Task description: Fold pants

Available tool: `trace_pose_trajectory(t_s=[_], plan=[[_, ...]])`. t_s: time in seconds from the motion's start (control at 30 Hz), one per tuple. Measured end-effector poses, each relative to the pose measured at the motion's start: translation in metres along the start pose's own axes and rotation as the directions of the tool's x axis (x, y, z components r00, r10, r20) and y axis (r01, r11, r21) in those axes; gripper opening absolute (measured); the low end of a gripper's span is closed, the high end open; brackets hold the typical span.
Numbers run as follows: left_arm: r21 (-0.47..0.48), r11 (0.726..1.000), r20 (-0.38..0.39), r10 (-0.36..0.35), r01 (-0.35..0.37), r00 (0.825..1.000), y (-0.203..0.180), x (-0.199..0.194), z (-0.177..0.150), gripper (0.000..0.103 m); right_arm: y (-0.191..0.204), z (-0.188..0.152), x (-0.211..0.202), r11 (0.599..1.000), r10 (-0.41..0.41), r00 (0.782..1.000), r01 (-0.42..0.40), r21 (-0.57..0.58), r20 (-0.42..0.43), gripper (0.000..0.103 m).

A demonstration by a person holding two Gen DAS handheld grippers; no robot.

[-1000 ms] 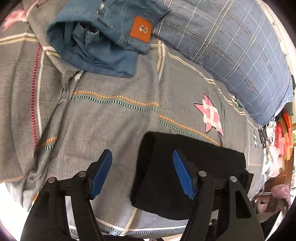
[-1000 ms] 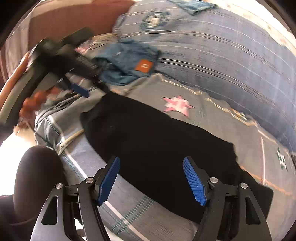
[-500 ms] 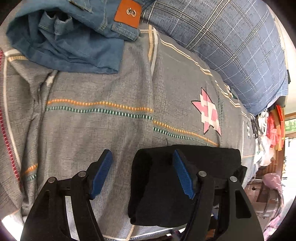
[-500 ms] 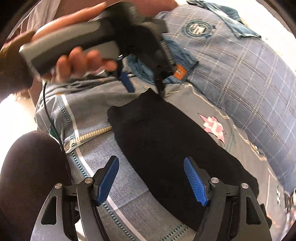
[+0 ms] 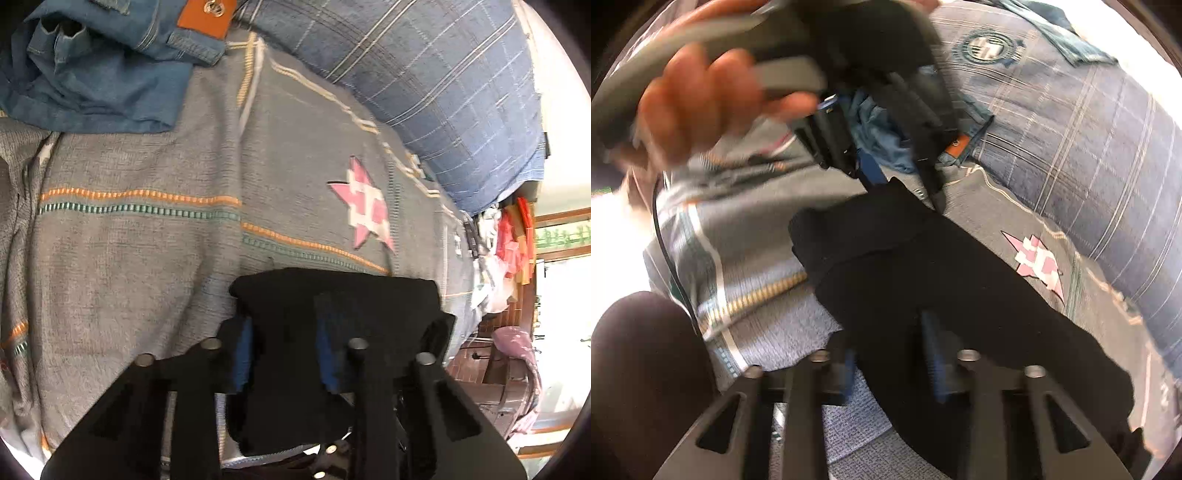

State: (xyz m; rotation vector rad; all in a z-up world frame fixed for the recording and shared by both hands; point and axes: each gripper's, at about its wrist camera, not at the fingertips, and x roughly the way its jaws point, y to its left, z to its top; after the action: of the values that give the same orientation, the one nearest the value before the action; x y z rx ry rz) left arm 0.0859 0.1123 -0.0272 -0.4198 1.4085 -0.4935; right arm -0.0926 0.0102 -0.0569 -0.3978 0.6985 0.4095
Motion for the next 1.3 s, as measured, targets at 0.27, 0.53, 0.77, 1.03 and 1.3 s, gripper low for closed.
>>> trace_pose_trajectory(t_s=[0.27, 0.53, 0.77, 1.03, 1.3], plan=[[0.025, 0.99, 0.014, -0.142, 0.141, 0.99, -0.036, -0.012, -0.005, 0.024, -0.056, -0.002, -0.033, 0.944, 0.129, 0.989, -0.146, 0.296, 0.076, 0.01], [0.029, 0.996, 0.017, -0.081, 0.08, 0.997, -0.055, 0.007, -0.003, 0.025, -0.08, -0.025, -0.031, 0.861, 0.236, 0.971, -0.232, 0.452, 0.049, 0.01], [-0.048, 0.996, 0.004, -0.072, 0.072, 0.997, -0.017, 0.002, -0.008, 0.032, -0.062, -0.014, -0.018, 0.878, 0.277, 0.96, -0.269, 0.397, 0.039, 0.021], [-0.081, 0.992, -0.019, -0.096, 0.094, 0.995, 0.006, 0.001, -0.009, 0.036, -0.017, 0.003, -0.014, 0.954, 0.193, 0.981, -0.195, 0.228, 0.031, 0.052], [-0.083, 0.99, -0.016, -0.111, 0.11, 0.994, 0.018, 0.001, -0.011, 0.031, 0.036, 0.011, 0.009, 0.996, -0.042, 0.999, 0.044, -0.075, 0.028, 0.038]])
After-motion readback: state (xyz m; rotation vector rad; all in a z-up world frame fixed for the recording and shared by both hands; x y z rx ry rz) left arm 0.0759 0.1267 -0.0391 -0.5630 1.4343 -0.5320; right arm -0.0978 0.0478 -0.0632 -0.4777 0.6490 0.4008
